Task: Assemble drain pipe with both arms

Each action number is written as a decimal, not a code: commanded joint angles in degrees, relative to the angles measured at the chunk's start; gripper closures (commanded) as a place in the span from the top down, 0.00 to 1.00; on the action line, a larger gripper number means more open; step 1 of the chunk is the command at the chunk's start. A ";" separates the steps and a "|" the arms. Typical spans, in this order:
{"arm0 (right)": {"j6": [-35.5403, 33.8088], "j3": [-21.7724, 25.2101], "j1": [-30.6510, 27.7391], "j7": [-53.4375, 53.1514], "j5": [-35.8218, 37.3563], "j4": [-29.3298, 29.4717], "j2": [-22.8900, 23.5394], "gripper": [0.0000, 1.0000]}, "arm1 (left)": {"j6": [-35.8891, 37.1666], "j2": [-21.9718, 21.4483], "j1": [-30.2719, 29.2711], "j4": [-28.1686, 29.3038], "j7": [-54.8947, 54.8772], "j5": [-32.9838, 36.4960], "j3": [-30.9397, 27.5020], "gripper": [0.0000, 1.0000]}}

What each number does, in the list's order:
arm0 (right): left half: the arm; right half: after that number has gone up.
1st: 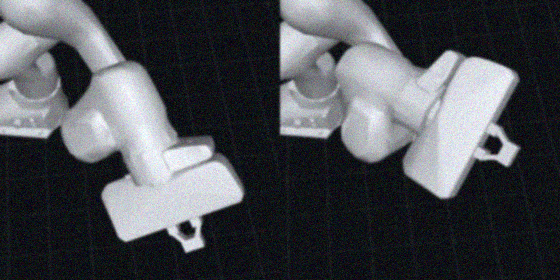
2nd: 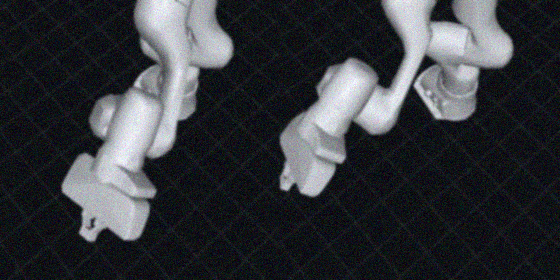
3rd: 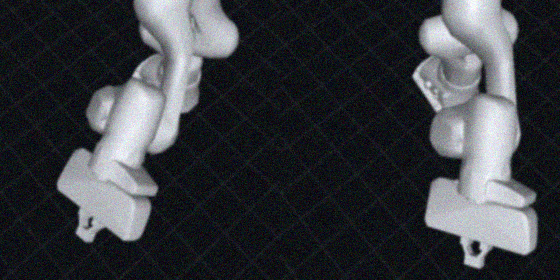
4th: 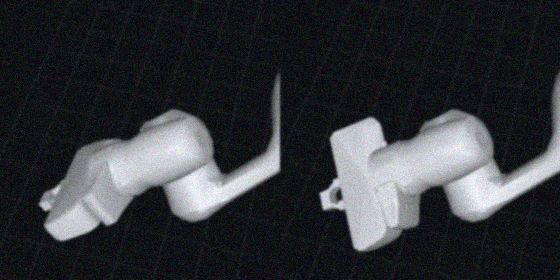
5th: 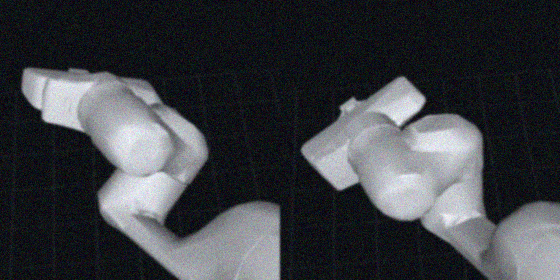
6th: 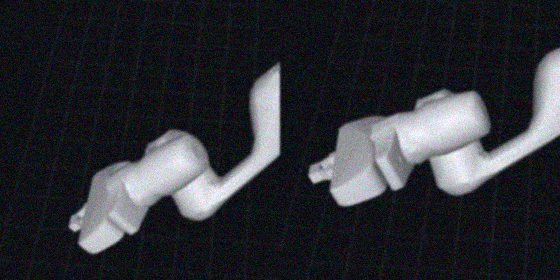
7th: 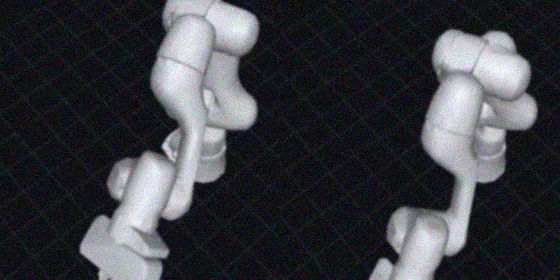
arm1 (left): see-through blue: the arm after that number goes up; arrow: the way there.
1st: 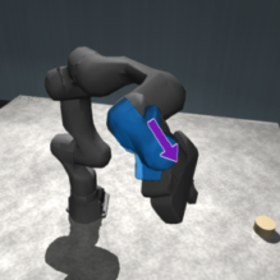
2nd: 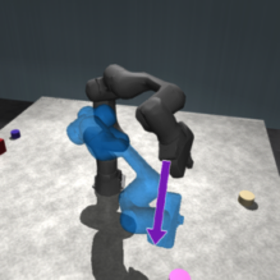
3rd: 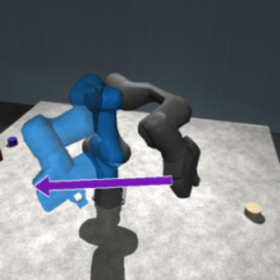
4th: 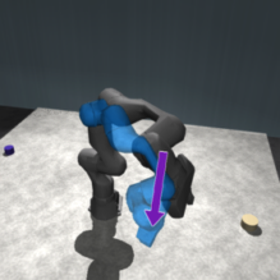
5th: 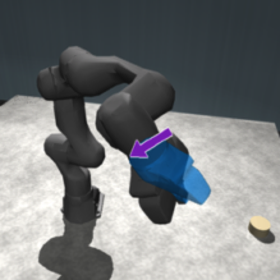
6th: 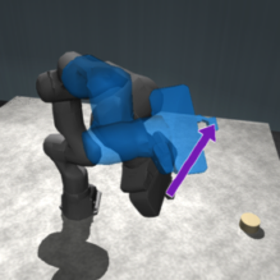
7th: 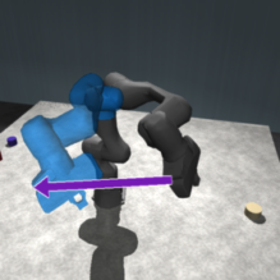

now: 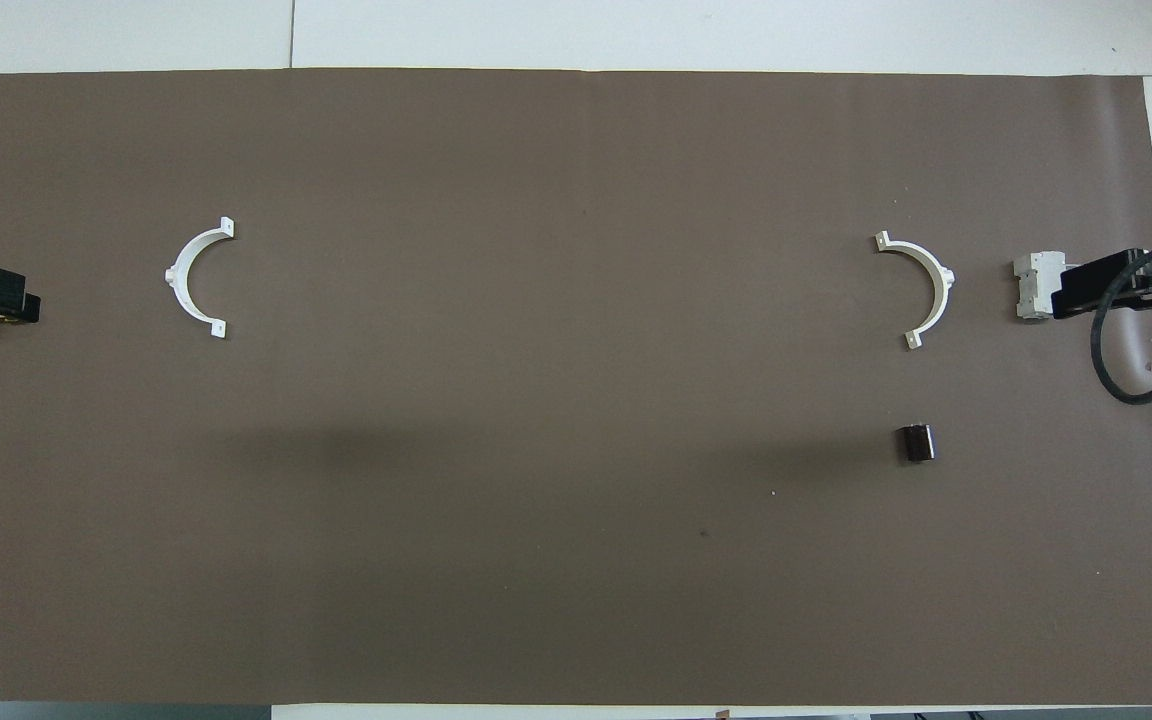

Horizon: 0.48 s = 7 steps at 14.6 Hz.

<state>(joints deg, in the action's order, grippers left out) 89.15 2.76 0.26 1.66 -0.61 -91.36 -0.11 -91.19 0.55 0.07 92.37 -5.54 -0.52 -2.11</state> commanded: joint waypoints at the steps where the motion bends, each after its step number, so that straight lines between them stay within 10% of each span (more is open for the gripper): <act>1: 0.24 -0.56 -0.70 -0.52 -0.88 0.04 -0.24 1.00 | 0.67 -0.46 -0.07 0.18 1.15 0.70 0.00 1.00; 7: 0.06 -0.48 -0.88 -0.78 -0.88 -1.01 -0.94 1.00 | 0.66 -0.90 -0.07 0.70 1.15 0.70 0.00 1.00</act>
<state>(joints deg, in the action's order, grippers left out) 89.15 2.74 0.31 1.66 -0.61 -91.37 -0.12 -91.19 0.55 0.07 92.44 -5.20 -0.52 -2.11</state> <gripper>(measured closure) 0.000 0.000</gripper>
